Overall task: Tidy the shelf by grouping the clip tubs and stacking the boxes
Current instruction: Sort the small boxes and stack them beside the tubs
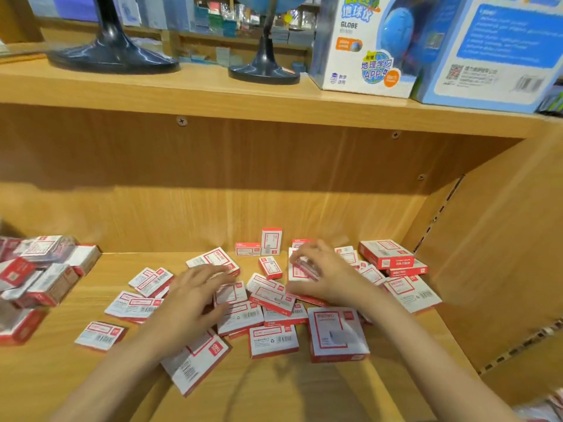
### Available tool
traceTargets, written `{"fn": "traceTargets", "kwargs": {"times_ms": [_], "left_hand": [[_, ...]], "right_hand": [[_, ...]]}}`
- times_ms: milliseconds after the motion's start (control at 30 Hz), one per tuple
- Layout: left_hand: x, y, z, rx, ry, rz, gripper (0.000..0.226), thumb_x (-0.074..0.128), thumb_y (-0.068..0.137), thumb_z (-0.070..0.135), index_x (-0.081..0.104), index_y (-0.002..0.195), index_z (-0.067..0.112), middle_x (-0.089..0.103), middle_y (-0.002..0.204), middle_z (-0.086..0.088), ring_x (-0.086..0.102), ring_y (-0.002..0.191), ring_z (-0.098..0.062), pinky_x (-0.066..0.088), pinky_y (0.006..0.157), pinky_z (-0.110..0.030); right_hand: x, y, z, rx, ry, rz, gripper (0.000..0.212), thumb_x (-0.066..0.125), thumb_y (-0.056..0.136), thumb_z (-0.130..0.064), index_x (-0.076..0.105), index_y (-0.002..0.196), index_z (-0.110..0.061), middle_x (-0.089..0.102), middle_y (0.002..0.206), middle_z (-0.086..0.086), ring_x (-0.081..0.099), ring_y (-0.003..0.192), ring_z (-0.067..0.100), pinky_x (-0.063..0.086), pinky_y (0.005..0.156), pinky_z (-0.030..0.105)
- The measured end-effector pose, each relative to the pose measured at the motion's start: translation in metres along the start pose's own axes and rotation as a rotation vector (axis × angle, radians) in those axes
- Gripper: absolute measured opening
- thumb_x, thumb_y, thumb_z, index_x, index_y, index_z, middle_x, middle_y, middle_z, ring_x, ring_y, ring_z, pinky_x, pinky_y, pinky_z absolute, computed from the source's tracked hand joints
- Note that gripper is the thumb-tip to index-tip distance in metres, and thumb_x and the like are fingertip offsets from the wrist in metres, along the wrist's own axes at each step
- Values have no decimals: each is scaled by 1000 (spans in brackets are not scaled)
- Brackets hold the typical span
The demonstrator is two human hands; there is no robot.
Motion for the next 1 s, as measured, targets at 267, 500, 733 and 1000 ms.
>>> {"fn": "traceTargets", "kwargs": {"times_ms": [267, 500, 733, 1000], "left_hand": [[-26, -45, -54, -224, 158, 24, 69, 31, 72, 64, 57, 123, 25, 46, 137, 0, 37, 127, -28, 28, 99, -48], [-51, -100, -113, -403, 98, 34, 41, 56, 87, 37, 52, 126, 26, 39, 142, -1, 32, 129, -25, 31, 103, -47], [-56, -117, -120, -325, -66, 16, 41, 61, 86, 34, 55, 123, 20, 51, 124, 2, 46, 115, -16, 35, 98, -26], [-78, -145, -143, -326, -126, 163, 35, 64, 85, 23, 56, 119, 18, 56, 114, 4, 50, 107, -13, 35, 87, -19]], "right_hand": [[32, -4, -30, -59, -449, -5, 27, 55, 89, -23, 54, 116, -20, 52, 123, 1, 44, 111, 21, 36, 94, 36], [66, 4, -88, -100, -205, -107, 40, 62, 84, -36, 50, 120, -26, 45, 131, -3, 40, 119, 17, 37, 98, 35], [122, 13, -147, -248, -206, -130, 32, 57, 88, -34, 54, 118, -22, 53, 127, 0, 45, 116, 17, 37, 94, 30], [124, 37, -177, -295, -346, -57, 33, 62, 85, -23, 55, 116, -14, 49, 121, 6, 40, 117, 21, 32, 90, 26]]}}
Point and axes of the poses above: each hand's wrist, its own y-axis towards the middle knuckle, its own x-axis out of the palm, z = x × y, the point moved 10 cm from there along y, towards the middle knuckle
